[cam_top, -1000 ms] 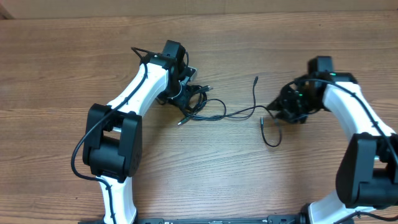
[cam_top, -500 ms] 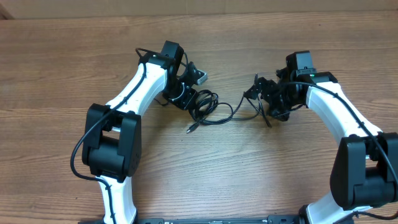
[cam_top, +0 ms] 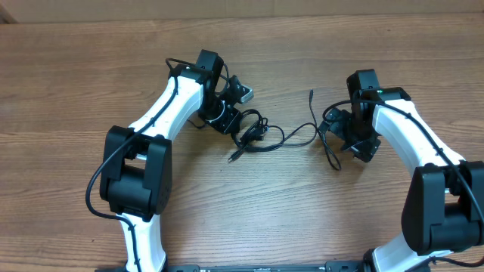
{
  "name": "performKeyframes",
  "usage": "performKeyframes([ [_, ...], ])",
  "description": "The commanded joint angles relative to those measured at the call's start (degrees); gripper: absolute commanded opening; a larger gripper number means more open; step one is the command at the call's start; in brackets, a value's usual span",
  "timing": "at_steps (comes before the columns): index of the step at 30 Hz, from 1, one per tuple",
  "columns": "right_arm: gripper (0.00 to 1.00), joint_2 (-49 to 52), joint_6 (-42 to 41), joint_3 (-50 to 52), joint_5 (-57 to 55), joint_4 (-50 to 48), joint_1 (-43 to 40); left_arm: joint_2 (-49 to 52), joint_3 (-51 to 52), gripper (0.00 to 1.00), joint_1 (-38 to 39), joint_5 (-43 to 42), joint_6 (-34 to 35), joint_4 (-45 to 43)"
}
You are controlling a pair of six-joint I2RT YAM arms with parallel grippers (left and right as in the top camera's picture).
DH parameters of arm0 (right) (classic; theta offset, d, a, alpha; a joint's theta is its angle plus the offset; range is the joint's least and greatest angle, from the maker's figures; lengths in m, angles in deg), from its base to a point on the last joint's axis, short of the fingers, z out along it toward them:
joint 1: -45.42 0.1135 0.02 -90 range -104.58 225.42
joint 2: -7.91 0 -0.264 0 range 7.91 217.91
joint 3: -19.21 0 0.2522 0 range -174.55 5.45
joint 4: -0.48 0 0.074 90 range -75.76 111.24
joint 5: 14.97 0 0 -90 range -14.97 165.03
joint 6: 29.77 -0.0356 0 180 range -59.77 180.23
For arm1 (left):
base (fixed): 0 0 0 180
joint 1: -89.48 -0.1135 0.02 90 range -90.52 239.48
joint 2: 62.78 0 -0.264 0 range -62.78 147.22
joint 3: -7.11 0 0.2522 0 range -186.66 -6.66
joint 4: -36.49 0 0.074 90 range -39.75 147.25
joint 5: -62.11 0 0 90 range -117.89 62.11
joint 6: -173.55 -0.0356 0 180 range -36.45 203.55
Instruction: Untangle cables
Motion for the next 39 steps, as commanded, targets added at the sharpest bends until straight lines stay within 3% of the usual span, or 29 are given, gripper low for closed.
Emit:
performKeyframes([
  [1,1.00,-1.11,-0.74,-0.87,-0.90,0.55,-0.13,-0.87,0.20,0.05,0.04,-1.38,-1.03,0.00],
  [7,1.00,-1.51,0.37,-7.63,0.13,8.81,-1.22,-0.87,0.20,0.05,0.04,7.19,4.92,-1.11],
  [8,1.00,-1.81,0.42,-9.07,-0.02,10.05,-1.25,-0.87,0.20,0.09,0.04,9.14,6.75,-1.42],
  [10,1.00,-2.36,0.61,-11.65,-1.07,12.09,-1.25,-0.87,0.20,0.33,0.04,11.67,9.20,-1.86],
  [13,1.00,-2.71,0.57,-14.40,-4.55,14.32,-1.25,-0.85,0.20,0.52,0.11,12.68,9.92,-1.95],
  [15,1.00,-2.71,0.55,-14.58,-6.62,14.25,-1.40,-0.85,0.20,0.76,0.11,12.92,9.92,-1.92],
  [17,1.00,-2.60,0.55,-14.56,-6.84,14.23,-1.49,-0.85,0.20,0.86,0.11,12.90,9.92,-1.88],
  [28,1.00,-2.49,1.25,-8.90,4.39,9.60,0.74,-0.90,-0.22,0.86,-0.07,5.40,9.68,-1.77],
  [32,1.00,-2.47,3.63,-4.70,7.67,4.13,2.95,-0.94,-1.01,0.99,-1.22,4.04,10.93,-1.70],
  [35,1.00,-2.38,3.61,-0.96,8.44,-1.57,4.90,-0.94,-1.05,1.00,-3.30,3.54,15.15,-1.64],
  [39,1.00,-2.38,1.68,4.33,8.41,-9.60,7.37,-1.79,-1.05,0.99,-6.69,-6.40,15.87,-0.37],
])
